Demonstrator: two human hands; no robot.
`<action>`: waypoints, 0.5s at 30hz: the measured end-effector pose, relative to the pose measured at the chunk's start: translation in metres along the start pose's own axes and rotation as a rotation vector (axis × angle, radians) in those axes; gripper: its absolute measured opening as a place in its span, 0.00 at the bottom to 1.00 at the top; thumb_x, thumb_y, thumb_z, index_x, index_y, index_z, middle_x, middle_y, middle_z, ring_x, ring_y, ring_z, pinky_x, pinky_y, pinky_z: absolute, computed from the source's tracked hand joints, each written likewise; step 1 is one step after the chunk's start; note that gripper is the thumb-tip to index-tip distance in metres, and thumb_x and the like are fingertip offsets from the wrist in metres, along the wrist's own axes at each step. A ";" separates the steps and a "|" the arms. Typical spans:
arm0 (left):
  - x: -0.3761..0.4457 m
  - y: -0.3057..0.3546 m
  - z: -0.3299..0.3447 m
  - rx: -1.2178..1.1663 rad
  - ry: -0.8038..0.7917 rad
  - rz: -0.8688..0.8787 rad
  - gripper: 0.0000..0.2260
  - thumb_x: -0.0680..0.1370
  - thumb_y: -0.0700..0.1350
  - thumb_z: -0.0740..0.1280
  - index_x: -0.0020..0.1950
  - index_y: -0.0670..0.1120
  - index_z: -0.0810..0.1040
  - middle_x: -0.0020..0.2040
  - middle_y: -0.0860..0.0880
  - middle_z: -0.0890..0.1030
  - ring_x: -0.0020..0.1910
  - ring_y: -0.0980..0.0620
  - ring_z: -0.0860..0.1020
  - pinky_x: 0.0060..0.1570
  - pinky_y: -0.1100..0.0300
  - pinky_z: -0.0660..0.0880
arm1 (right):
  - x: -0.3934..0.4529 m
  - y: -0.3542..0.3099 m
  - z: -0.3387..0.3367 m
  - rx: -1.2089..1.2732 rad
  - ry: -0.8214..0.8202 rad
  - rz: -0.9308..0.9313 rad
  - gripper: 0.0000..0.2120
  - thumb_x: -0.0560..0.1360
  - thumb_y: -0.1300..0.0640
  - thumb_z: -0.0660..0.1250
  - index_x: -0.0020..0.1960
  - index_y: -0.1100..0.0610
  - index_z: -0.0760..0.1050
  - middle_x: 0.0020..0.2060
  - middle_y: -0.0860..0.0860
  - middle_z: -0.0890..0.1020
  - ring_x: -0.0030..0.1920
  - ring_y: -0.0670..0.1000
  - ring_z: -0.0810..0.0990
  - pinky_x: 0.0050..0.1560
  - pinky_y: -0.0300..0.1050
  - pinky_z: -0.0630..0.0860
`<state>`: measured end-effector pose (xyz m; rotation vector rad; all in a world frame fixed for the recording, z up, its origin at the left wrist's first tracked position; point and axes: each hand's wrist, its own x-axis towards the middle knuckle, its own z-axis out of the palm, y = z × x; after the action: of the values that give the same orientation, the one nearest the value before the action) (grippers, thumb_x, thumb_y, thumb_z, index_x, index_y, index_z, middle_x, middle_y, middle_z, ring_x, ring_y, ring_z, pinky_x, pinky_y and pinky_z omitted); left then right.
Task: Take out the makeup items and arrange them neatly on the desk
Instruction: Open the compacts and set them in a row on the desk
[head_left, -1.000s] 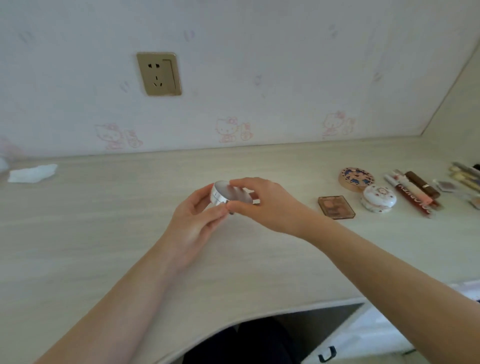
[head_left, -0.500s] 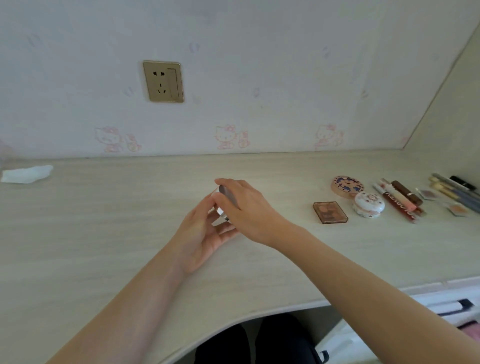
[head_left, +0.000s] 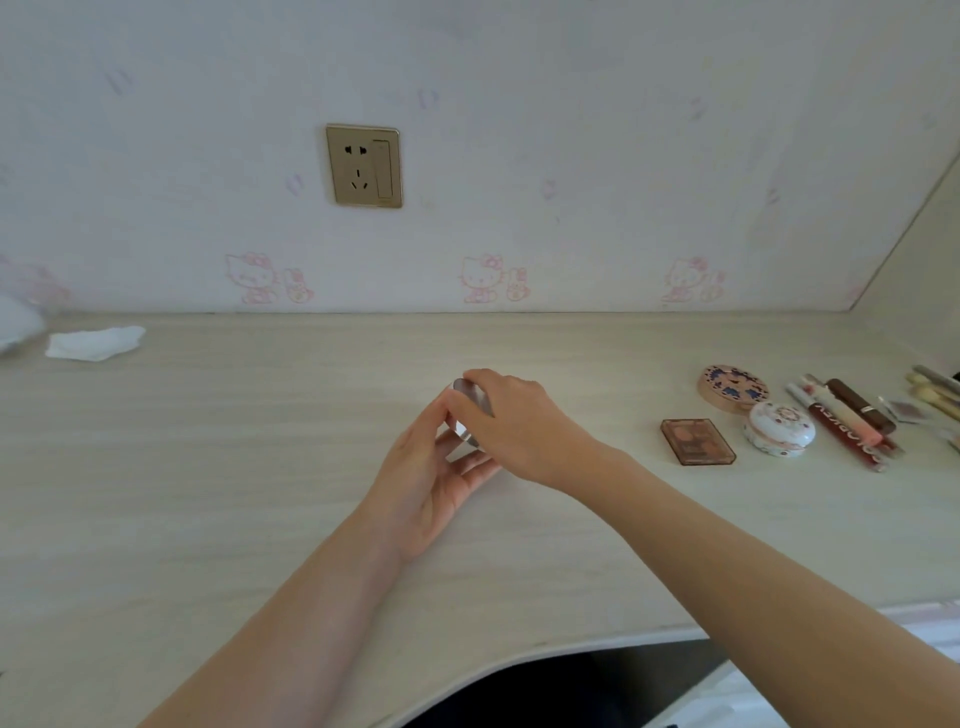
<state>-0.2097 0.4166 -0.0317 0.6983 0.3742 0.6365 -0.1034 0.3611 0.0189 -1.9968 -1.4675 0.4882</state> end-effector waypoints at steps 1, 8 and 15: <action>0.000 0.000 0.000 -0.010 0.001 0.000 0.09 0.77 0.45 0.67 0.50 0.43 0.84 0.56 0.40 0.82 0.56 0.42 0.81 0.50 0.51 0.78 | 0.001 -0.001 0.000 0.000 -0.007 -0.008 0.18 0.76 0.39 0.55 0.50 0.52 0.74 0.45 0.49 0.80 0.45 0.50 0.81 0.50 0.51 0.78; 0.001 0.002 0.000 -0.040 0.013 0.030 0.06 0.79 0.44 0.66 0.47 0.44 0.81 0.57 0.42 0.79 0.56 0.44 0.80 0.50 0.52 0.78 | 0.004 -0.006 -0.001 -0.022 -0.061 -0.104 0.14 0.81 0.47 0.52 0.40 0.51 0.67 0.36 0.48 0.75 0.40 0.51 0.76 0.42 0.46 0.73; 0.001 0.004 -0.005 -0.012 0.011 0.080 0.13 0.80 0.45 0.64 0.63 0.41 0.75 0.59 0.43 0.81 0.59 0.44 0.79 0.52 0.49 0.78 | 0.009 -0.006 -0.006 -0.049 -0.141 -0.158 0.15 0.82 0.48 0.49 0.42 0.52 0.66 0.36 0.47 0.74 0.39 0.49 0.73 0.38 0.42 0.67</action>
<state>-0.2135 0.4223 -0.0325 0.7016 0.3536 0.7177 -0.1011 0.3689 0.0279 -1.8972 -1.7234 0.5385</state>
